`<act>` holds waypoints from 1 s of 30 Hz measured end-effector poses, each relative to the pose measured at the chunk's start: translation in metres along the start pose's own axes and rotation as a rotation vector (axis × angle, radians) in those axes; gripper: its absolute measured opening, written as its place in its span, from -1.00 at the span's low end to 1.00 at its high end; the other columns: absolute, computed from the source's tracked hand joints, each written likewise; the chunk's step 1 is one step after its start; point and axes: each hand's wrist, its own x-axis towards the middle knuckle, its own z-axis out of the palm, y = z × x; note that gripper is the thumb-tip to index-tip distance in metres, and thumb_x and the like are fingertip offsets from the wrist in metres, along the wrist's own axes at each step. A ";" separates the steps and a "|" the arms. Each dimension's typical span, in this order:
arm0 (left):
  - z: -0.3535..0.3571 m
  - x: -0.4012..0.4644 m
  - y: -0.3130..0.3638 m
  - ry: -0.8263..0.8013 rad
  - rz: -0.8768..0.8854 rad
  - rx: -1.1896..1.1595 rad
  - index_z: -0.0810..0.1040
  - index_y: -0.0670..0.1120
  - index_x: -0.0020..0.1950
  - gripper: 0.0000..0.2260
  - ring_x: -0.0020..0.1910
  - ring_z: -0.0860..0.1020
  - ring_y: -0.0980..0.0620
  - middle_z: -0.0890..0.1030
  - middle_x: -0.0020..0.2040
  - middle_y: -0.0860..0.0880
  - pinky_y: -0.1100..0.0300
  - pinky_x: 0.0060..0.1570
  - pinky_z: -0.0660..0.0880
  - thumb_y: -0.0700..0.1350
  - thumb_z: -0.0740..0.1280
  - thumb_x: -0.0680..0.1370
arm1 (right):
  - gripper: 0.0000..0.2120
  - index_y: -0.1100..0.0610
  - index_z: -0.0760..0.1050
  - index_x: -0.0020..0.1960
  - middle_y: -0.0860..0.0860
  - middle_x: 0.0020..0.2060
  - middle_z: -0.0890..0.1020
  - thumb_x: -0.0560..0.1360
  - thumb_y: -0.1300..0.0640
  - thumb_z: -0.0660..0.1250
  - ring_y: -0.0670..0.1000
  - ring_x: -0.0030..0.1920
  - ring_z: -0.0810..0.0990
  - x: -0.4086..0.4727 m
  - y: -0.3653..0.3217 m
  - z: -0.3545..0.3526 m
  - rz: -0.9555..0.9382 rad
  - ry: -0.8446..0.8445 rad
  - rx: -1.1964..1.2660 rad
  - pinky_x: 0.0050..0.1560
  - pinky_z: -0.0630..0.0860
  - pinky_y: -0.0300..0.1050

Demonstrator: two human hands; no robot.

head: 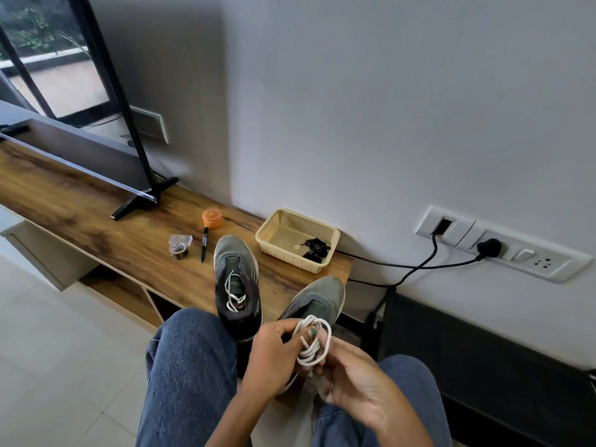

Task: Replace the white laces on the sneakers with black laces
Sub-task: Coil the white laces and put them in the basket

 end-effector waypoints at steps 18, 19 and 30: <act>0.001 -0.001 0.004 -0.026 -0.004 -0.093 0.70 -0.10 -0.16 -0.85 -0.36 0.55 0.20 0.65 -0.37 0.03 0.32 -0.32 0.46 -0.22 0.36 0.55 | -0.68 0.22 0.59 -0.06 0.15 -0.22 0.58 0.21 0.19 0.50 0.02 -0.27 0.47 0.008 0.004 -0.006 0.097 -0.105 0.201 -0.35 0.43 -0.17; 0.001 -0.001 0.004 -0.026 -0.028 -0.115 0.70 -0.13 -0.15 -0.86 -0.36 0.54 0.18 0.64 -0.36 0.02 0.31 -0.33 0.46 -0.21 0.36 0.55 | -0.65 0.24 0.60 -0.07 0.16 -0.21 0.58 0.16 0.21 0.52 0.03 -0.26 0.47 0.009 0.004 -0.007 0.089 -0.094 0.222 -0.34 0.44 -0.17; 0.001 -0.005 0.010 -0.071 -0.136 -0.198 0.69 -0.07 -0.13 -0.83 -0.34 0.57 0.12 0.66 -0.31 -0.03 0.25 -0.30 0.53 -0.13 0.33 0.58 | -0.82 0.35 0.54 0.05 0.21 -0.23 0.66 0.46 0.38 0.29 0.05 -0.30 0.64 0.001 -0.005 -0.005 -0.219 -0.062 0.135 -0.36 0.60 -0.15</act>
